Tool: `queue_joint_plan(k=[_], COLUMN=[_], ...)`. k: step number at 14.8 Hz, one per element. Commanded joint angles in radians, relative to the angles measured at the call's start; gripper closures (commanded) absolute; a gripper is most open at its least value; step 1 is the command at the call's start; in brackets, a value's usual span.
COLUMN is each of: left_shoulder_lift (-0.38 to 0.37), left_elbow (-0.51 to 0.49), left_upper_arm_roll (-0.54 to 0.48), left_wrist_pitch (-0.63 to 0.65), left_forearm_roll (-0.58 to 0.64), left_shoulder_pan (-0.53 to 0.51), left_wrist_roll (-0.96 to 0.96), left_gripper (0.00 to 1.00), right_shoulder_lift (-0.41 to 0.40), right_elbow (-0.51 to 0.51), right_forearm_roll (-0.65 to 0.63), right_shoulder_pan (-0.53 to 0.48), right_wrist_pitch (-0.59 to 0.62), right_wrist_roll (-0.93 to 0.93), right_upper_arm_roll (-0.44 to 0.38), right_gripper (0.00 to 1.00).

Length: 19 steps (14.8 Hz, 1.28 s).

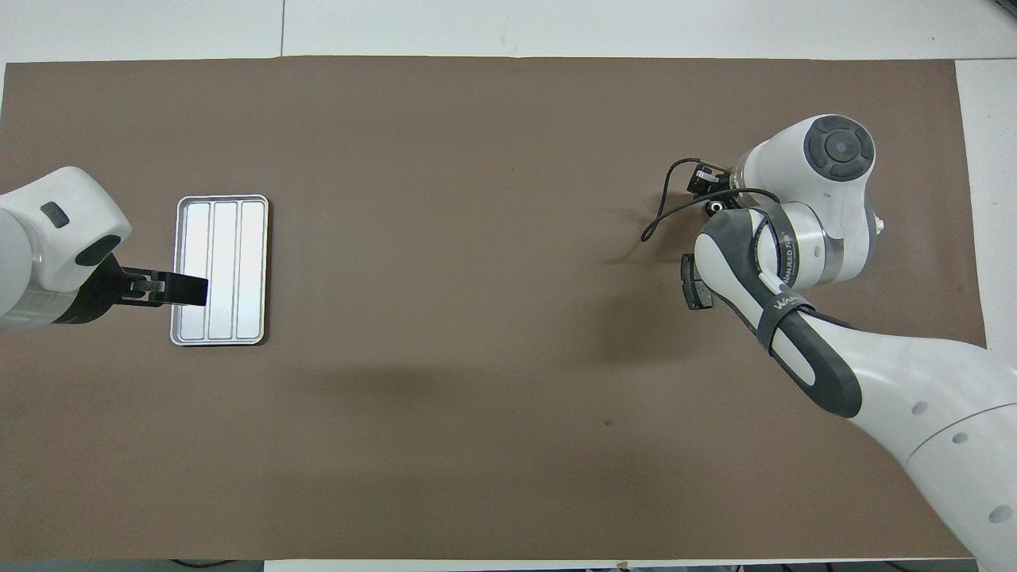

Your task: Pick bearing gear from pile to tray

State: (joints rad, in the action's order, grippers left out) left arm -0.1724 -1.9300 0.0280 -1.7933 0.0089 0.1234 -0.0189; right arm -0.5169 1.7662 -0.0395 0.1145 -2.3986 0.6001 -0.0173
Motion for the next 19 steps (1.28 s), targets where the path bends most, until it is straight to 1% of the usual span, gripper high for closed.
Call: queue_joint_plan(k=[1,2,3,4,6,13,17,19], left_shoulder_lift=[-0.025,-0.025,-0.025,-0.025,-0.025,-0.025,-0.025,-0.024], left_elbow=[-0.034,-0.034,-0.034,-0.034,-0.034,-0.034,-0.032,-0.027], left_upper_arm_roll=[-0.010,-0.010,-0.010,-0.010,-0.010,-0.010,-0.010,-0.010], left_wrist_pitch=[-0.028,-0.028,-0.026,-0.024,-0.024,-0.031,-0.028,-0.020], left_forearm_roll=[0.003,0.003,0.003,0.003,0.003,0.003,0.003,0.005], left_shoulder_pan=[0.015,0.015,0.015,0.013,0.013,0.013,0.015,0.015], left_wrist_roll=[-0.009,-0.009,-0.009,-0.009,-0.009,-0.007,-0.010,-0.012], left_gripper=[0.00,0.00,0.00,0.00,0.00,0.00,0.00,0.00], right_shoulder_lift=[-0.008,-0.006,-0.006,-0.006,-0.006,-0.002,0.018,0.037], right_elbow=[0.003,0.003,0.003,0.003,-0.001,-0.013,-0.102,-0.160], right_forearm_roll=[-0.019,-0.019,-0.019,-0.019,-0.019,-0.022,-0.020,-0.019], right_shoulder_pan=[0.004,0.004,0.004,0.004,0.004,0.004,0.001,-0.001], right_wrist_pitch=[0.019,0.029,0.030,0.030,0.030,0.048,0.180,0.271], right_wrist_roll=[0.056,0.063,0.061,0.060,0.058,0.041,0.021,-0.011], right_upper_arm_roll=[0.005,0.005,0.005,0.005,0.005,0.005,0.010,0.010], right_gripper=[0.46,0.52,0.61,0.73,1.00,1.00,1.00,1.00])
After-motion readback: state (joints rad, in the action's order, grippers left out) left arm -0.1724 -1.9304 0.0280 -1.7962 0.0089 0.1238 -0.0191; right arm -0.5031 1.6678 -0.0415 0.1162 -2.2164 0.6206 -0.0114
